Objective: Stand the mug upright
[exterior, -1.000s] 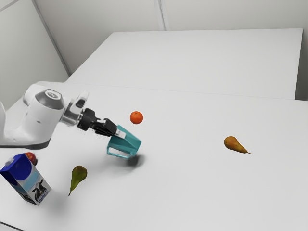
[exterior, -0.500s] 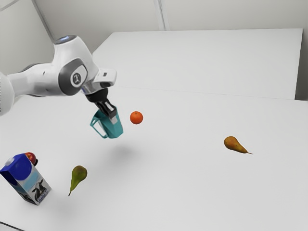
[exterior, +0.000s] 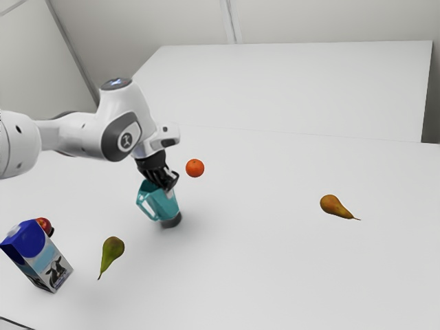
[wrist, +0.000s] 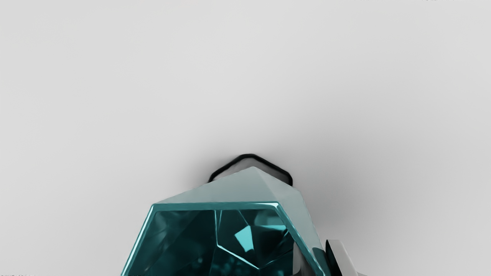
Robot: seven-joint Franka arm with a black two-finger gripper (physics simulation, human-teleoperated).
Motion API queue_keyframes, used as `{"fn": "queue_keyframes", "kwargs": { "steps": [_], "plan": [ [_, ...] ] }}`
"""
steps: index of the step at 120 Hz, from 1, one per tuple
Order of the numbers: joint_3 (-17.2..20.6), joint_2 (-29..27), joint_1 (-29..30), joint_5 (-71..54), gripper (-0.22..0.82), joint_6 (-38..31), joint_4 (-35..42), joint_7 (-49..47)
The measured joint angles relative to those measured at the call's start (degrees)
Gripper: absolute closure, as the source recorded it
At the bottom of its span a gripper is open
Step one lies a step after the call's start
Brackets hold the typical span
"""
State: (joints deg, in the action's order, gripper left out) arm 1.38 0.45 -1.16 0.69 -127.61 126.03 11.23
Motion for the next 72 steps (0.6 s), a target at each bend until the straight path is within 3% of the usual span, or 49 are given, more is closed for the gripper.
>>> {"fn": "queue_keyframes", "kwargs": {
  "steps": [37, 57, 72],
  "plan": [
    [-0.05, 2.09, -0.58, 0.42, 0.7, -2.51, 1.3, -5.0],
    [-0.06, 2.04, -1.26, 0.62, 0.36, -3.36, 1.46, -6.59],
    [-0.05, 0.66, -1.44, 0.65, 0.2, -3.27, 1.37, -7.45]
  ]
}}
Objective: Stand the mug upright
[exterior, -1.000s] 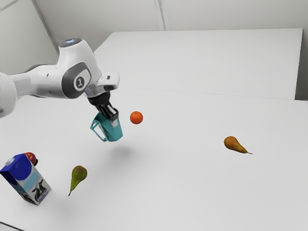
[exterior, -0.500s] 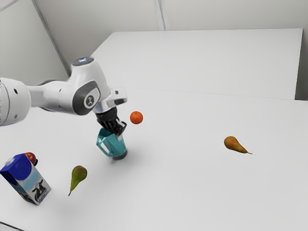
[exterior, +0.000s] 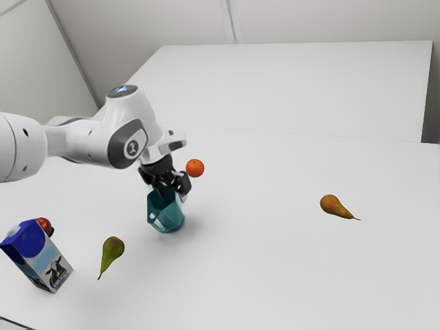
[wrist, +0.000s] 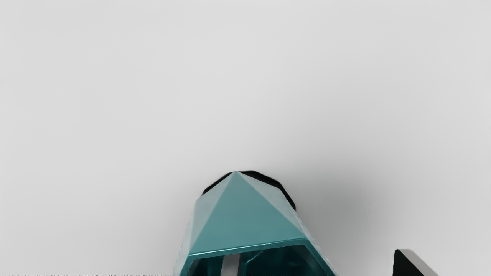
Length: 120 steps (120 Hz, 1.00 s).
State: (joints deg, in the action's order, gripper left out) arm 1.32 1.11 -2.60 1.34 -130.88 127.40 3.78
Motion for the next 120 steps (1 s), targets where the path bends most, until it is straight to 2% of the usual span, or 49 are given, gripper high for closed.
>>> {"fn": "queue_keyframes", "kwargs": {
  "steps": [19, 40, 65, 79, 120],
  "plan": [
    [0.08, -2.02, 0.02, 0.28, 0.1, 3.28, -4.11, -0.7],
    [-0.05, -1.63, -0.1, 0.69, 0.04, 12.89, -18.04, -1.24],
    [-0.52, 3.84, -0.26, 0.89, 0.02, 23.67, -34.78, -1.7],
    [-0.82, 6.7, 0.41, 0.88, 0.01, 28.35, -41.16, -1.9],
    [-0.65, 7.71, 0.38, 1.28, 0.0, 34.88, -43.69, -2.31]
  ]
}}
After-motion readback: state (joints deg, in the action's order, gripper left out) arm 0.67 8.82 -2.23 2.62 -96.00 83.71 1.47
